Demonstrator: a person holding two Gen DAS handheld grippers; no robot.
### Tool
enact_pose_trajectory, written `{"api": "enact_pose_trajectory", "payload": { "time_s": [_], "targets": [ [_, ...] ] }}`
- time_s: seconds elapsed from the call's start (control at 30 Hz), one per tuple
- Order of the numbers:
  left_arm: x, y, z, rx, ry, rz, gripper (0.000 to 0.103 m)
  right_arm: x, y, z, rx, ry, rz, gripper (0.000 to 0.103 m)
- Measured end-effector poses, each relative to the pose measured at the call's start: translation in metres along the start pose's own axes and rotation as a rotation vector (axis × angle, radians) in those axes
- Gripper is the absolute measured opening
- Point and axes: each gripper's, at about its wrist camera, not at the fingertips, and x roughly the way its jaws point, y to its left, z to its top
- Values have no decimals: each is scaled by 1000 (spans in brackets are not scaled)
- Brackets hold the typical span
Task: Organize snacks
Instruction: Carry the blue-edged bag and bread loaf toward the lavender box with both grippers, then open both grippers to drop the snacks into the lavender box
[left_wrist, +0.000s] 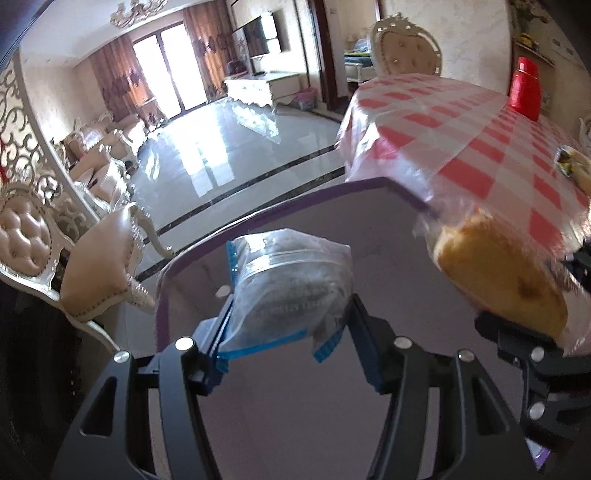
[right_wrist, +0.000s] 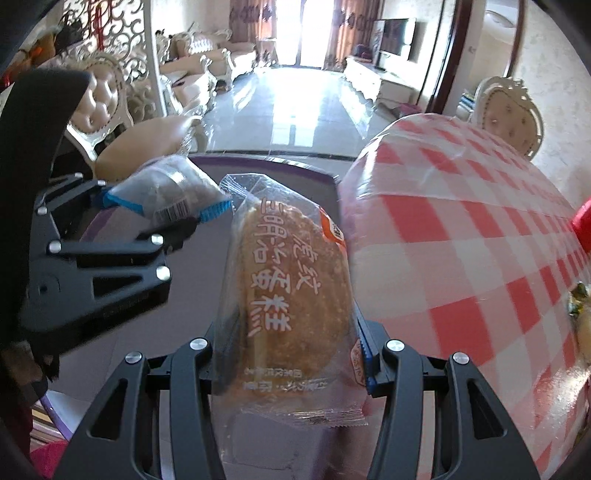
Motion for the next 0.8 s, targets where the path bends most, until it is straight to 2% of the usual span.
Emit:
{"api": "enact_pose_trajectory", "payload": {
  "time_s": [0.13, 0.17, 0.2, 0.23, 0.3, 0.47, 0.53, 0.63, 0.7, 0.8],
  "targets": [
    [6, 18, -3, -36, 31, 19, 62, 11, 13, -2, -21, 31, 29, 52],
    [3, 22, -3, -49, 25, 27, 67, 14, 15, -2, -16, 38, 49, 53],
    [-2, 26, -1, -57, 12, 39, 78, 15, 16, -3, -17, 43, 57, 60],
    [-7, 28, -1, -59, 0, 45, 83, 14, 16, -3, -13, 37, 56, 73],
    [-17, 32, 2, -67, -23, 62, 85, 8, 10, -4, 3, 16, 59, 81],
    [-32, 39, 14, -108, -61, 103, 93, -15, -14, -12, 55, -27, 50, 81],
    [-40, 43, 25, -152, -75, 89, 94, -31, -34, -17, 98, -56, 41, 82],
    [-63, 43, 41, -221, -142, 45, 99, -61, -67, -26, 173, -117, 7, 87],
    [-75, 28, 54, -231, -188, 5, 101, -77, -88, -36, 207, -141, -28, 87],
    [-84, -29, 69, -151, -220, -90, 101, -97, -128, -60, 267, -146, -128, 87]
  ]
}}
